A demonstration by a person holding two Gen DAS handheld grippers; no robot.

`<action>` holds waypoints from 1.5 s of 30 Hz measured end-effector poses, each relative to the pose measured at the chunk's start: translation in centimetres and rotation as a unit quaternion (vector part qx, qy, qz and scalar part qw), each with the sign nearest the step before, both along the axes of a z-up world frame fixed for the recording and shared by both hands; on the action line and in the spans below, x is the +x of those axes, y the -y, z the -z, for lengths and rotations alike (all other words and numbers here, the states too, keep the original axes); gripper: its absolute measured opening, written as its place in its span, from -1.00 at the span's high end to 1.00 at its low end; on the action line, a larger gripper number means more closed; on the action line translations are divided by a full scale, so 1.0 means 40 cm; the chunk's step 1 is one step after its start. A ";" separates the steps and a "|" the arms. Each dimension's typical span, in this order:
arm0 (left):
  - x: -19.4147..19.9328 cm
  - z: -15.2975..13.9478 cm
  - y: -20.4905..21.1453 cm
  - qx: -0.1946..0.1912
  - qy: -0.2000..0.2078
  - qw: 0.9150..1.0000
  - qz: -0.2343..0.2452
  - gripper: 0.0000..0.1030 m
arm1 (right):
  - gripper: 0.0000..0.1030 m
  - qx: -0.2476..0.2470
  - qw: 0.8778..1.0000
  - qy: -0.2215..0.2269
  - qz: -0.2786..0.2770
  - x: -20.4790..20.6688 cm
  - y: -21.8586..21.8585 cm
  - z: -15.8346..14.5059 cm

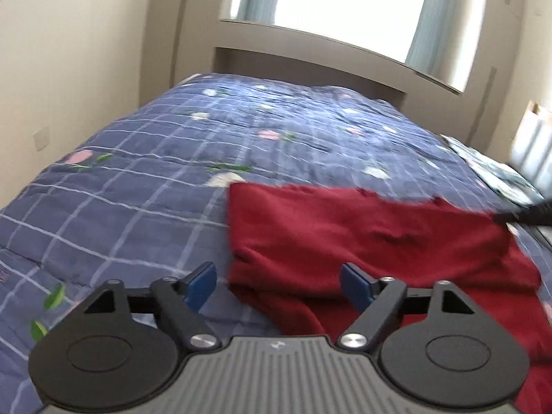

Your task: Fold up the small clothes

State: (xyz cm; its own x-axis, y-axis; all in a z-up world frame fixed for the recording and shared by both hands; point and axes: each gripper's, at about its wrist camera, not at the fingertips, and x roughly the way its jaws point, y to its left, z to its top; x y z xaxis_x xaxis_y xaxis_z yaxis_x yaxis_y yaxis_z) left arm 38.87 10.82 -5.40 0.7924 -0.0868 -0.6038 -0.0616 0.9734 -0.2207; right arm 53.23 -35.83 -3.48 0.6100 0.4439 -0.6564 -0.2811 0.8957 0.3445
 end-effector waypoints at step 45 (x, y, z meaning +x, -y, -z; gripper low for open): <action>0.046 0.067 0.007 0.028 -0.006 0.998 0.054 0.20 | 0.46 0.047 0.999 -0.009 0.009 -0.118 0.013 0.061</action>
State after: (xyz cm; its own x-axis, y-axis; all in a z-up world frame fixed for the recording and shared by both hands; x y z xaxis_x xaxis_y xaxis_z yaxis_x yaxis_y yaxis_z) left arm 40.72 10.52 -8.07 0.7725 -0.1369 -0.6201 0.0421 0.9854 -0.1650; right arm 48.50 -36.33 -5.91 0.6067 0.4934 -0.6233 -0.2592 0.8640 0.4317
